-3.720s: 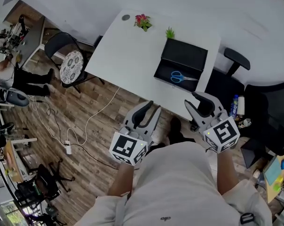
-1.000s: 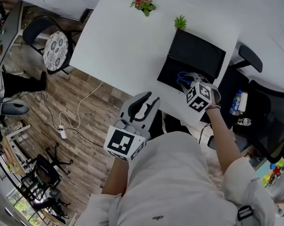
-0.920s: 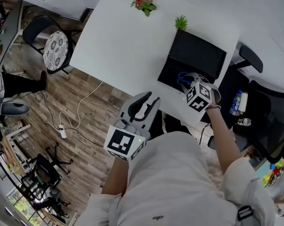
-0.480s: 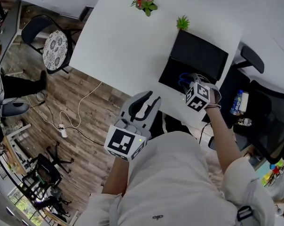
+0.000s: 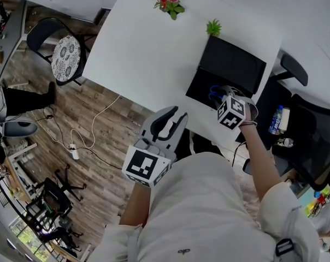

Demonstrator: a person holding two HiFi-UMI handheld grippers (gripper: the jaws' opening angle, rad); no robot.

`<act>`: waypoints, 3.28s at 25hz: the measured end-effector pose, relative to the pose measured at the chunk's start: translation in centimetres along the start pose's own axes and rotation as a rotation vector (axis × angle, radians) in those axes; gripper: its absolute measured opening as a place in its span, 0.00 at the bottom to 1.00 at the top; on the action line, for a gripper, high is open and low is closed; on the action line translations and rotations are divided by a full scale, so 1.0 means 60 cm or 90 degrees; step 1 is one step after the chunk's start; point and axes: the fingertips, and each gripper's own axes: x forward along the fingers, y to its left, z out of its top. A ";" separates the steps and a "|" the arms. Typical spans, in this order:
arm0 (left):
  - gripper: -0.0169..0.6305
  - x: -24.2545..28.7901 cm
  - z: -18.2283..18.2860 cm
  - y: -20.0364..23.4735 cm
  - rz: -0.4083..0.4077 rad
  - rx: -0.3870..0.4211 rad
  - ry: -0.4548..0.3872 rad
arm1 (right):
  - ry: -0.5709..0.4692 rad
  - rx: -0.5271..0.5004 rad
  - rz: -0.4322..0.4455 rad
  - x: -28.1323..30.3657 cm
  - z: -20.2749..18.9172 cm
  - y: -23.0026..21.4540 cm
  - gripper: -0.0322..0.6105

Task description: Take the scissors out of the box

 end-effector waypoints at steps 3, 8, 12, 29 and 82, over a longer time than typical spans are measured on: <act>0.20 -0.005 0.002 -0.001 0.003 0.002 -0.003 | -0.003 -0.005 -0.009 -0.001 0.001 0.001 0.19; 0.20 -0.011 0.003 -0.007 0.005 0.006 -0.009 | -0.021 0.007 -0.019 -0.015 0.010 0.003 0.19; 0.20 -0.014 0.007 -0.019 0.002 0.013 -0.016 | -0.048 0.021 -0.033 -0.038 0.018 -0.002 0.19; 0.20 -0.034 0.005 -0.098 -0.001 0.044 -0.045 | -0.173 0.076 -0.088 -0.158 0.032 0.010 0.18; 0.20 -0.106 0.010 -0.152 0.061 0.054 -0.114 | -0.647 0.129 -0.015 -0.498 0.198 0.119 0.18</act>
